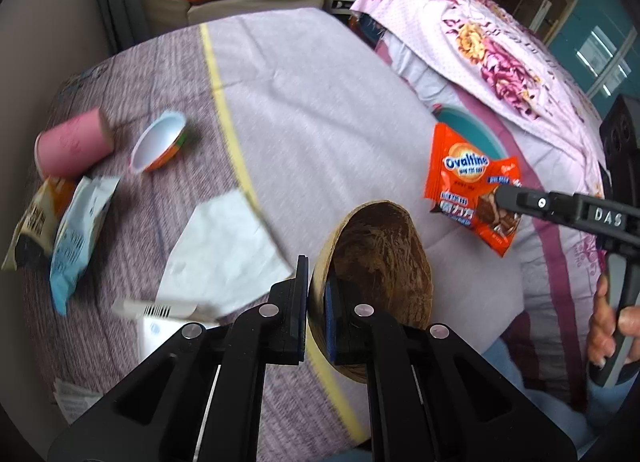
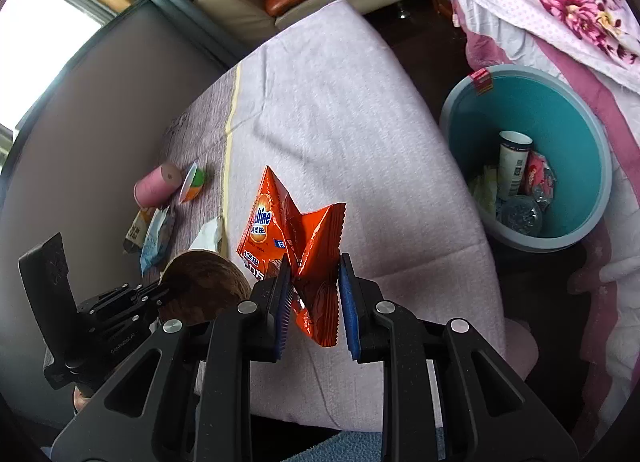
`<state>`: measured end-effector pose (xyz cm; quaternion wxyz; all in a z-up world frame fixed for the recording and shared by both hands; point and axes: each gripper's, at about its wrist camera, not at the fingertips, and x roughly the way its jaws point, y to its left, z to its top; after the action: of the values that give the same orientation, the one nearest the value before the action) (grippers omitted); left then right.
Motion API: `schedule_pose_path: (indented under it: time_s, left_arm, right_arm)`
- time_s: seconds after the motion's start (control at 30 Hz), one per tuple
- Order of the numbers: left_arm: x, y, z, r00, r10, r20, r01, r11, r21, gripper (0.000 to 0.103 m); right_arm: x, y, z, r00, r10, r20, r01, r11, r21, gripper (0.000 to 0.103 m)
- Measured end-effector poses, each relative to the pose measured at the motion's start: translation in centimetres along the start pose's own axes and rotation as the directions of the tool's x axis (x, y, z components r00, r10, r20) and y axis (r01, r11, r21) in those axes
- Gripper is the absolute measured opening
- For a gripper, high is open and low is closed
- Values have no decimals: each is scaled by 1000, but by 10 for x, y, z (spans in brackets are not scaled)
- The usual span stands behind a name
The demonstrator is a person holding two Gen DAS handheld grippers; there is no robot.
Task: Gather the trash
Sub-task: 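Carry the packet and shell over the teal bin and open both grippers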
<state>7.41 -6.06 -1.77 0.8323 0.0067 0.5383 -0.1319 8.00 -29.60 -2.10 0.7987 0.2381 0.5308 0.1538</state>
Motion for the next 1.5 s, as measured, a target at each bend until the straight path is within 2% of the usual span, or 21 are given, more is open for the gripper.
schedule_pose_path:
  time_s: [0.1,0.3,0.43,0.63,1.03,1.5]
  left_arm:
    - [3,-9,12,1000,-8,5,8,1000,9,8]
    - [11,-36,42,999,-35,20,34,999,39,8]
    - [19,-60,66,997,-66,30,64,996,58,8]
    - [41,-111,95,995,-100,7,98,988,119,8]
    - [101,-174,126,992,-95,-84,108,978,178,8]
    - [151,-200,138,986,-49,-157,83,972,218,8]
  right_arm:
    - [-6,-8,5,1000,-9,22,9,1000,15,21]
    - [-36,-37,22,992,-43,121,34,997,74,21]
    - [-63,-64,35,976,-85,200,60,990,128,21]
    - [-87,-110,49,959,-125,254,73,976,205,21]
    - [-93,-169,62,953,-154,261,76,956,284,21]
    - [-80,-202,70,959,-179,219,100,939,329,22]
